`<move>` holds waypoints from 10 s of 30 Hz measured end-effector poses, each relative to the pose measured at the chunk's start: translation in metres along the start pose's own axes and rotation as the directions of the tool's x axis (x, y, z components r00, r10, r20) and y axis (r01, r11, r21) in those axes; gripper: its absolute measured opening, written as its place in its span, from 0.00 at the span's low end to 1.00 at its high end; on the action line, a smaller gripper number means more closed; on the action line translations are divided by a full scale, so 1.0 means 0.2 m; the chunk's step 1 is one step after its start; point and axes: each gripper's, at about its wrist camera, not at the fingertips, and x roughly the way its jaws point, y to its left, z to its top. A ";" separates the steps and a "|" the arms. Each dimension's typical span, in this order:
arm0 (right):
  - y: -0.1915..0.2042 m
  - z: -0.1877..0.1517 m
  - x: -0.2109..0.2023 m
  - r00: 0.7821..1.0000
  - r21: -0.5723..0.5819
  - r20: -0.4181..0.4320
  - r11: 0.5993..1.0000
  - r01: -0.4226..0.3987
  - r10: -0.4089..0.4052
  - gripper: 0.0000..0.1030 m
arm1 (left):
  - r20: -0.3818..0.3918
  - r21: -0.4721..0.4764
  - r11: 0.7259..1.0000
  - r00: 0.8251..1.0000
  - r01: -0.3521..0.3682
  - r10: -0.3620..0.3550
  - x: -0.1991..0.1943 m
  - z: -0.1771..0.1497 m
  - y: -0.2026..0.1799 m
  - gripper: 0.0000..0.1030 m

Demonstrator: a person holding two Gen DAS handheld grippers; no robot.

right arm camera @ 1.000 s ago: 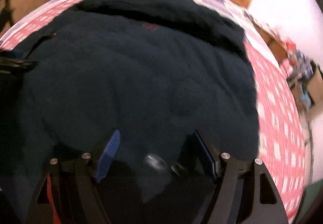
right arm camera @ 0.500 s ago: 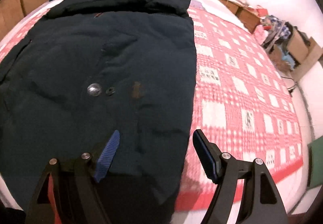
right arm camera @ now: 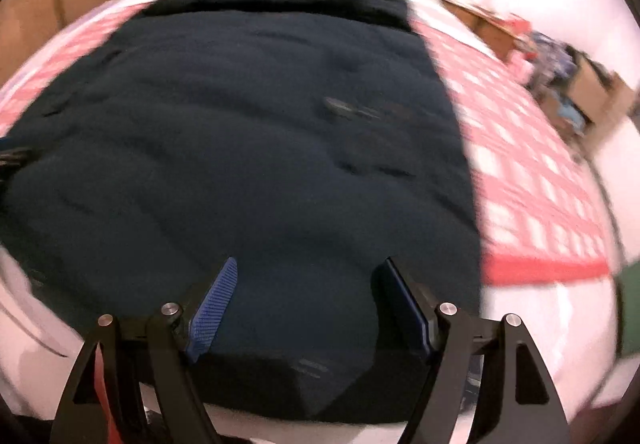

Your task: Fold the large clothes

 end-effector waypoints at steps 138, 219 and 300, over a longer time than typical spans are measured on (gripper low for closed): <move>-0.46 -0.08 -0.21 1.000 0.343 0.001 0.939 -0.026 0.027 0.15 | 0.080 0.046 0.999 0.997 0.012 -0.016 -0.36 -0.03 0.35 0.13; -0.59 2.11 1.08 0.990 0.067 -0.129 0.995 0.069 -0.060 0.14 | -0.243 0.026 0.999 0.969 -0.038 0.043 0.92 1.80 0.10 0.15; -0.03 1.40 0.60 0.994 -0.020 -0.024 0.994 -0.111 0.110 1.00 | 0.112 0.087 0.979 0.974 0.185 -0.195 0.34 1.19 -0.63 1.00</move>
